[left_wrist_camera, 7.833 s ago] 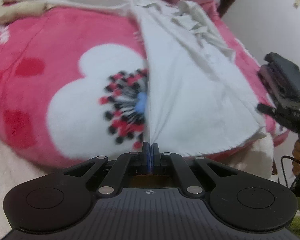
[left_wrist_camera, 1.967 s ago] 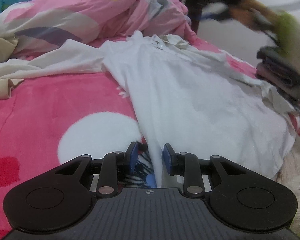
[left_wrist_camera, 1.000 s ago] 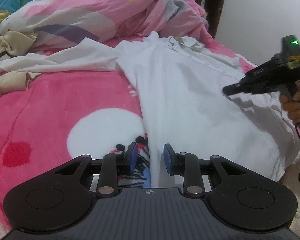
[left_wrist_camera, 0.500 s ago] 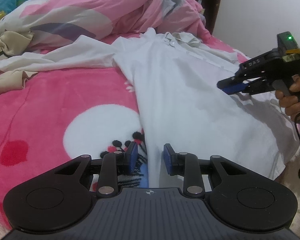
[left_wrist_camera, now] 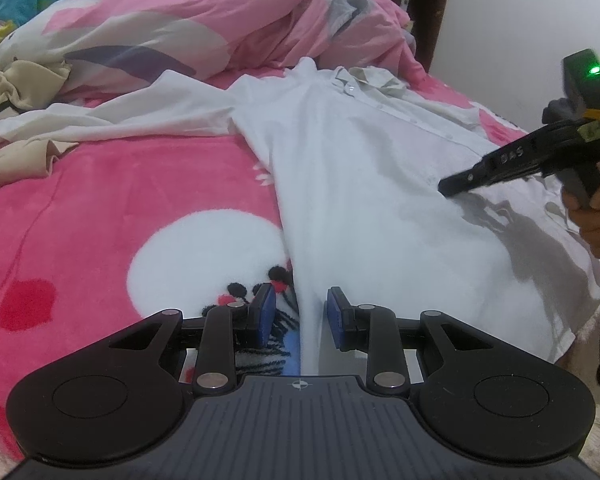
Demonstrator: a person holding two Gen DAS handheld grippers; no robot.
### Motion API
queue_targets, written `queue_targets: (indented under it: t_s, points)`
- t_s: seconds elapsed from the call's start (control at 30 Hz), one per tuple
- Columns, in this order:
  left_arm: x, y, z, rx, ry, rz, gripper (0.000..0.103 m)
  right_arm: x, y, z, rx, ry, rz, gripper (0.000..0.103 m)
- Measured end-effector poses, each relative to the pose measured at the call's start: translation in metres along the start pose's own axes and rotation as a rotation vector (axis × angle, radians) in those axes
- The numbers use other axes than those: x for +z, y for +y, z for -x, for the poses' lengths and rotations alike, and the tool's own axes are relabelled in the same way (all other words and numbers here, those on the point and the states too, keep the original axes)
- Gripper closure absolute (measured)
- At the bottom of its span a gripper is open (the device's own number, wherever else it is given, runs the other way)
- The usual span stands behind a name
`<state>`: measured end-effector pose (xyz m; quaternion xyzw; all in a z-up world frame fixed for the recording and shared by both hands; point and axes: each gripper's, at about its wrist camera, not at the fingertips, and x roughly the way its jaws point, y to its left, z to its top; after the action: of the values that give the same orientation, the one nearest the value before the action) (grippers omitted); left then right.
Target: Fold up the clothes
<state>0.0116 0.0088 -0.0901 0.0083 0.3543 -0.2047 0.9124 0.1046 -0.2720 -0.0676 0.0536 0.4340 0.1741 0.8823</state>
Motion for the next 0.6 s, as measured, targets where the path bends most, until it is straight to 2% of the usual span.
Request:
queue_targets:
  t_s: [0.2,0.27,0.33,0.47,0.6]
  points:
    - [0.003,0.000,0.001,-0.008,0.013,0.019,0.075,-0.008,0.008,0.030,-0.106,-0.126,0.025,0.102]
    - [0.003,-0.001,0.002,-0.006,0.016,0.013,0.074,-0.014,0.012,0.036,-0.168,-0.157,0.055,0.102]
    - [0.002,-0.003,0.001,0.000,0.015,0.001,0.074,-0.021,0.014,0.035,-0.225,-0.170,0.079,0.102]
    - [0.000,-0.006,0.001,0.008,0.014,-0.028,0.072,-0.032,0.002,0.017,-0.255,-0.123,0.035,0.101]
    - [0.000,-0.007,0.003,0.009,0.021,-0.050,0.072,-0.029,-0.010,0.024,-0.271,-0.156,-0.033,0.098]
